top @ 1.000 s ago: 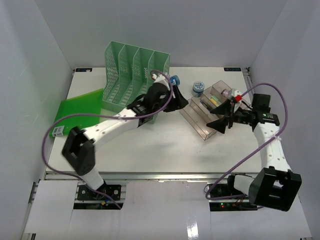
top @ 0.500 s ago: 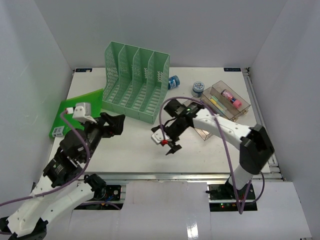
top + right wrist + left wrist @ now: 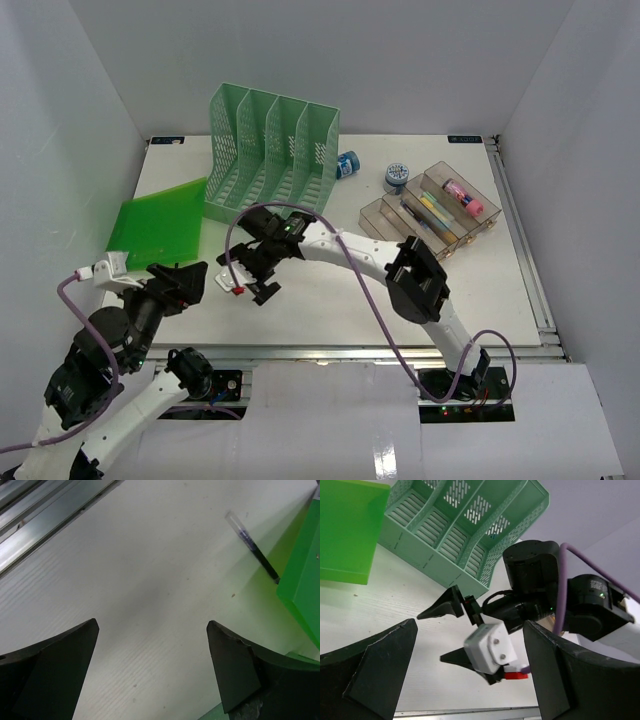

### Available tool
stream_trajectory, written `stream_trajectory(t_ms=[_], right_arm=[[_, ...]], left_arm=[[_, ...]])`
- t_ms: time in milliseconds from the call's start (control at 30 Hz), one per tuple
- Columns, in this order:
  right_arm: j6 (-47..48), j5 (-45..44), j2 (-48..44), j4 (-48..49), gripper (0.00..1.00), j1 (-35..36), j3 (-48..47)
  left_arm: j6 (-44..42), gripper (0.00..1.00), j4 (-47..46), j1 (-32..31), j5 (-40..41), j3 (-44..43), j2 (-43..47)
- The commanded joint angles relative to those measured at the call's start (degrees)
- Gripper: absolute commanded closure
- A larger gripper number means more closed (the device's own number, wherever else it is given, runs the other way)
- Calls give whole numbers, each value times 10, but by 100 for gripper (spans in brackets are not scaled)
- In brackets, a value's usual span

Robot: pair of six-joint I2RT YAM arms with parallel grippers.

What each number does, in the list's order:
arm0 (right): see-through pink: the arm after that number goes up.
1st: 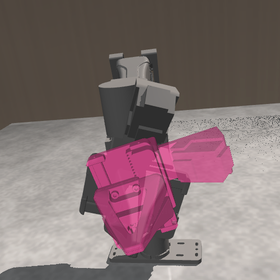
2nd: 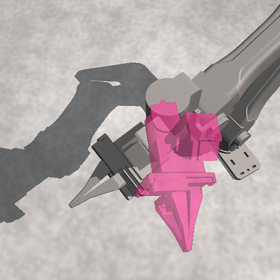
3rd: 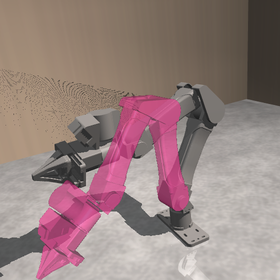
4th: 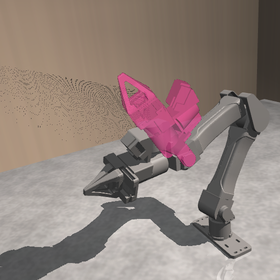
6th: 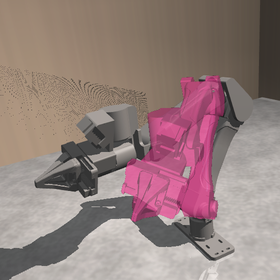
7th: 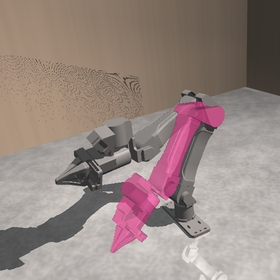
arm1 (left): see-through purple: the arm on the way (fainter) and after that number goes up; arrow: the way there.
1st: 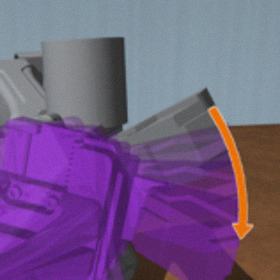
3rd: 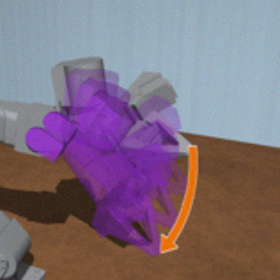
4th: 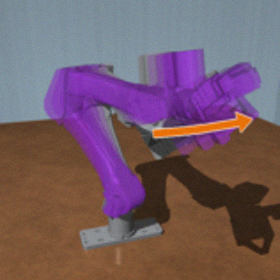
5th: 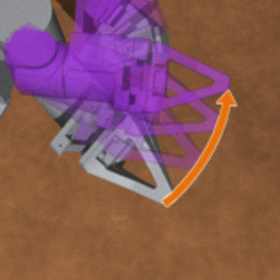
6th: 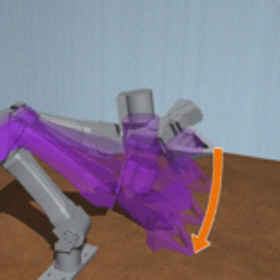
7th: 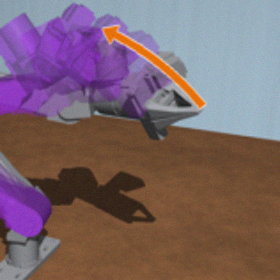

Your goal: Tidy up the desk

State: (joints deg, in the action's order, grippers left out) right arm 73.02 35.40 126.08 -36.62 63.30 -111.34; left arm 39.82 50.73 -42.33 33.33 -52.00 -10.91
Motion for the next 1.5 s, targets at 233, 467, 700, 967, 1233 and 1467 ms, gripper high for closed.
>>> stream_trajectory(t_ms=[233,467,700,967,1233,1467], right_arm=[[-497,-94,65,241,25,22,-56],[-427,20,-24,123,12,-29,3],[-378,130,-179,82,9,-158,172],[-379,149,-375,129,7,-239,407],[-386,181,-461,155,5,-308,469],[-395,214,-516,190,2,-365,514]], left_arm=[[-4,2,44,1,36,-46,-6],[105,12,130,-5,78,-39,-55],[285,22,289,-139,166,-76,-179],[333,35,296,-263,236,-151,-110],[305,3,300,-426,357,-228,-299],[-237,2,-172,-435,369,-184,-302]])
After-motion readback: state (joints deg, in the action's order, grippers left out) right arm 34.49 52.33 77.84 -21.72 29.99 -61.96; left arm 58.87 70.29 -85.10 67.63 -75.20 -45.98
